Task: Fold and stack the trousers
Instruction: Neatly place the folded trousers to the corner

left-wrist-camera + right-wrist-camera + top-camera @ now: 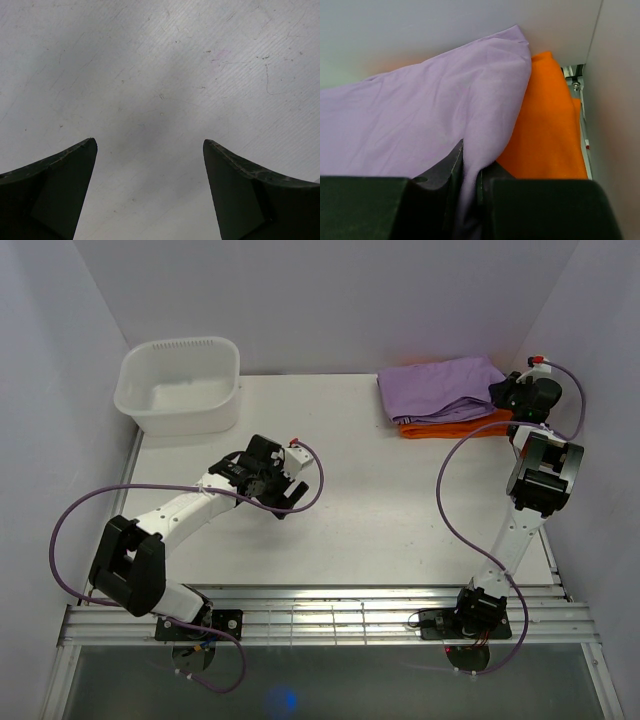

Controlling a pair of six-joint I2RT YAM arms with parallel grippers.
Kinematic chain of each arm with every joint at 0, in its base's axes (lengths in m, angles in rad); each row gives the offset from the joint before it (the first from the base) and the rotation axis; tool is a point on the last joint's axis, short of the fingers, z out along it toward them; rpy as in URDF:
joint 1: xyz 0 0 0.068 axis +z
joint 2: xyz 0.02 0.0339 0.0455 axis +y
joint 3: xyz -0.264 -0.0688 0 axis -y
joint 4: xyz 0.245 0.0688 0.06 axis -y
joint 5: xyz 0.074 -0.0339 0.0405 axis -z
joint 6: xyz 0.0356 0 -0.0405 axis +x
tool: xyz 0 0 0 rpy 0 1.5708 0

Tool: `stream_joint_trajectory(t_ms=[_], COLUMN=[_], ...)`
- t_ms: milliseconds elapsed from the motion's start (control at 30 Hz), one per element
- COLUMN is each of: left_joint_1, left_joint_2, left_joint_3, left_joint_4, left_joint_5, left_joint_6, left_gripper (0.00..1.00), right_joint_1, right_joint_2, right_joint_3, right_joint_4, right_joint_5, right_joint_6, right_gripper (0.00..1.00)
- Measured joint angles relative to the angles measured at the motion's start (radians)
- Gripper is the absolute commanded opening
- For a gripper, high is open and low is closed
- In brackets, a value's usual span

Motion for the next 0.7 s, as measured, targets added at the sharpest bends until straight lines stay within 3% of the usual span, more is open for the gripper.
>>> stream_joint_trajectory(t_ms=[400, 500, 533, 633, 700], left_joint_1=[0.000, 0.000, 0.000, 0.000, 0.000], left_joint_2=[0.000, 0.000, 0.000, 0.000, 0.000], left_joint_3=[-0.013, -0.015, -0.015, -0.015, -0.015], left_joint_4=[0.008, 0.009, 0.010, 0.013, 0.013], left_joint_5=[0.000, 0.001, 0.001, 0.000, 0.000], left_joint_6=[0.003, 0.003, 0.003, 0.003, 0.003], left_gripper=[0.98, 0.98, 0.98, 0.98, 0.98], right_joint_1=[-0.001, -0.002, -0.002, -0.006, -0.008], right_joint_2=[0.000, 0.000, 0.000, 0.000, 0.000], right_joint_3=[-0.002, -0.004, -0.004, -0.005, -0.012], right_joint_4=[-0.010, -0.015, -0.017, -0.029, -0.037], right_joint_5=[0.119, 0.148, 0.161, 0.199, 0.219], right_joint_6=[-0.122, -0.140, -0.150, -0.187, -0.214], right_gripper=[0.09, 0.36, 0.54, 0.74, 0.78])
